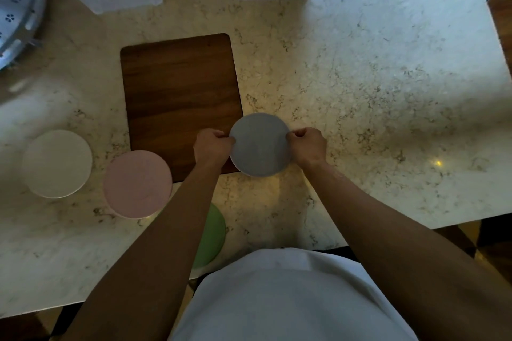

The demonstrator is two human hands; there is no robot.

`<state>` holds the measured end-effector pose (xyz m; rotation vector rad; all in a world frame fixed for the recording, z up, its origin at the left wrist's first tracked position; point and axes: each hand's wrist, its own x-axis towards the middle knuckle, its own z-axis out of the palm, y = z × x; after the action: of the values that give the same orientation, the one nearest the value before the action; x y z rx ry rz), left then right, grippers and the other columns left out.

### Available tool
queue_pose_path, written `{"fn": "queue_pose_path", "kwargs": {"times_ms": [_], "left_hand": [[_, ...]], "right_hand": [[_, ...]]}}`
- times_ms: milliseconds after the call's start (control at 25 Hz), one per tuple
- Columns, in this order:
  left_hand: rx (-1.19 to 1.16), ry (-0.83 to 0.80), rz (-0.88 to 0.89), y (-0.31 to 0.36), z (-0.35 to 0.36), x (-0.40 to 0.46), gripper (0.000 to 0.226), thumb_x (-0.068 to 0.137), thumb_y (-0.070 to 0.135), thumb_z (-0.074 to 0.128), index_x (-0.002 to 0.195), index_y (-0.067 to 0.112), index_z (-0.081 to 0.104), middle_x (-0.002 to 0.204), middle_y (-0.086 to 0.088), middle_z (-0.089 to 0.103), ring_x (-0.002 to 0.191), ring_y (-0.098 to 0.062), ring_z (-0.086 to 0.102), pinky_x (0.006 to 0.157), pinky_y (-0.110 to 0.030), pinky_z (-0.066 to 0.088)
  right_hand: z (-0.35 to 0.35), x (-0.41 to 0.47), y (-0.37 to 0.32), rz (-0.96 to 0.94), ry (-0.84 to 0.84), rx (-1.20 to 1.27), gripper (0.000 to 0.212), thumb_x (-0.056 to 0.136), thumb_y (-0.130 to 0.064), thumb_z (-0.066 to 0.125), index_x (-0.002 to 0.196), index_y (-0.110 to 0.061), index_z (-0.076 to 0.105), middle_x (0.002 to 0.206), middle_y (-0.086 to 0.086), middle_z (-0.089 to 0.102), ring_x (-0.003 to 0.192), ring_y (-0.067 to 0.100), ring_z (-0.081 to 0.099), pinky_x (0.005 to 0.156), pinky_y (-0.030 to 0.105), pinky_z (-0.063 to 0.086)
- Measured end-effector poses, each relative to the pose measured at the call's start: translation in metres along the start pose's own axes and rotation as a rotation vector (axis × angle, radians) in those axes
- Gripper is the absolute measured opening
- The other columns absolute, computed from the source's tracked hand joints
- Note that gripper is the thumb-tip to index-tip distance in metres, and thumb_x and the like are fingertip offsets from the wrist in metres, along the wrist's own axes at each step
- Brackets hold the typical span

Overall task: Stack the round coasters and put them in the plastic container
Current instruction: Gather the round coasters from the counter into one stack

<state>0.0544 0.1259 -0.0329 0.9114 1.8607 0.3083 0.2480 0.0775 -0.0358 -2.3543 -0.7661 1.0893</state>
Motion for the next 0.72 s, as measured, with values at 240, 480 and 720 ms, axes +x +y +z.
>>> {"fn": "queue_pose_path", "kwargs": {"times_ms": [240,480,720], "left_hand": [[-0.092,-0.055,0.001,-0.003,-0.002,-0.019,0.008,0.076,0.013,0.072,0.071,0.008,0.068,0.089,-0.016,0.071,0.087,-0.039,0.069,0.082,-0.053,0.059],[-0.080,-0.041,0.052,-0.027,-0.013,-0.046,0.012,0.079,0.010,0.069,0.088,0.004,0.070,0.090,-0.018,0.071,0.086,-0.035,0.068,0.079,-0.052,0.059],[-0.146,0.170,0.024,-0.064,-0.030,-0.076,0.007,0.075,0.011,0.071,0.078,0.010,0.065,0.088,-0.018,0.069,0.086,-0.039,0.066,0.078,-0.053,0.058]], "right_hand": [[0.001,-0.024,0.008,0.004,-0.025,0.054,0.018,0.085,-0.026,0.063,0.089,-0.014,0.076,0.079,-0.006,0.069,0.075,0.010,0.064,0.074,0.031,0.054],[0.000,-0.048,0.016,-0.060,-0.041,0.042,0.019,0.083,-0.024,0.061,0.071,-0.012,0.070,0.066,-0.001,0.066,0.063,0.014,0.062,0.059,0.030,0.051],[0.015,-0.064,0.011,-0.172,-0.200,-0.004,0.026,0.081,-0.023,0.057,0.071,0.001,0.064,0.063,0.012,0.059,0.061,0.020,0.054,0.057,0.031,0.045]]}}
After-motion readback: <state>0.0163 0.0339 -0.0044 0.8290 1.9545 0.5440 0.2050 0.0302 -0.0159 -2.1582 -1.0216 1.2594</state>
